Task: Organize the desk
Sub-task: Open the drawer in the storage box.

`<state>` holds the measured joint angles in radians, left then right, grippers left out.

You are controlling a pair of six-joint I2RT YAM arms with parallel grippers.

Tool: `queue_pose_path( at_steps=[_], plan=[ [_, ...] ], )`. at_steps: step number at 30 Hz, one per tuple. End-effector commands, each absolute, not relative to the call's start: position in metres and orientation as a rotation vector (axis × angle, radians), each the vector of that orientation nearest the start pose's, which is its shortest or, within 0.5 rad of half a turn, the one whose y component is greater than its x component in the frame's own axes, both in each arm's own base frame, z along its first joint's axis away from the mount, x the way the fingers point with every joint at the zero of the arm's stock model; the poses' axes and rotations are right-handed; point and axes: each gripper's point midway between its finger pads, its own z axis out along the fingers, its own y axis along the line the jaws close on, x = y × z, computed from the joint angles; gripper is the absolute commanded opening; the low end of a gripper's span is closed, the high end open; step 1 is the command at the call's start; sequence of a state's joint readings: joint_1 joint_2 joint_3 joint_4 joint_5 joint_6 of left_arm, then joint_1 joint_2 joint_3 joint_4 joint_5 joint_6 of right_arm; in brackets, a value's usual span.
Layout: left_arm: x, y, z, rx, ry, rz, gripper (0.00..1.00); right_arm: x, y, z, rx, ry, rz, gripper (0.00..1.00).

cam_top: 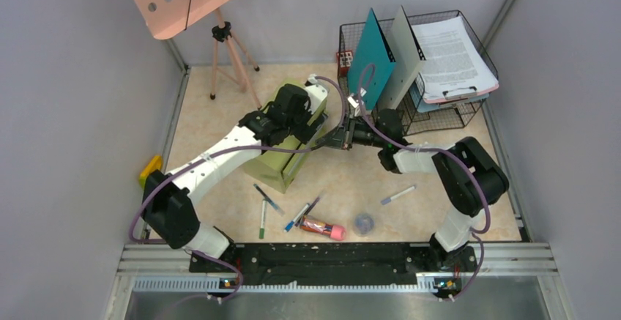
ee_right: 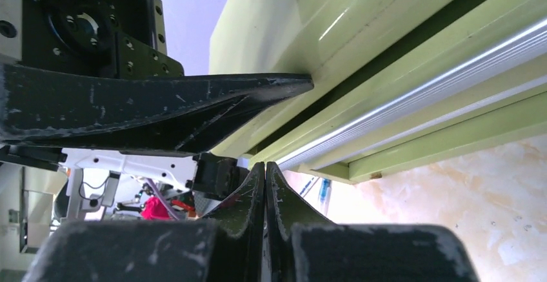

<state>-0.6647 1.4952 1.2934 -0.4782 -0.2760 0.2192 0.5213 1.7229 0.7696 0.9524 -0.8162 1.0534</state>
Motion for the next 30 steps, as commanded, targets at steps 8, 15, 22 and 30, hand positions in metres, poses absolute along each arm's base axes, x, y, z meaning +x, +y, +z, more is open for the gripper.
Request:
queue_pose_path(
  at_steps=[8, 15, 22, 30],
  plan=[
    [0.358, -0.169, 0.211, 0.788, 2.088, 0.209, 0.98, 0.293, 0.336, 0.178, -0.334, 1.95, 1.618, 0.49],
    [0.359, -0.167, 0.214, 0.78, 2.082, 0.216, 0.98, 0.305, 0.344, 0.181, -0.329, 1.93, 1.636, 0.58],
    [0.359, -0.166, 0.214, 0.777, 2.084, 0.22, 0.98, 0.316, 0.352, 0.178, -0.304, 1.934, 1.666, 0.58],
    [0.36, -0.166, 0.215, 0.773, 2.083, 0.213, 0.98, 0.32, 0.355, 0.172, -0.296, 1.947, 1.671, 0.58]
  ],
)
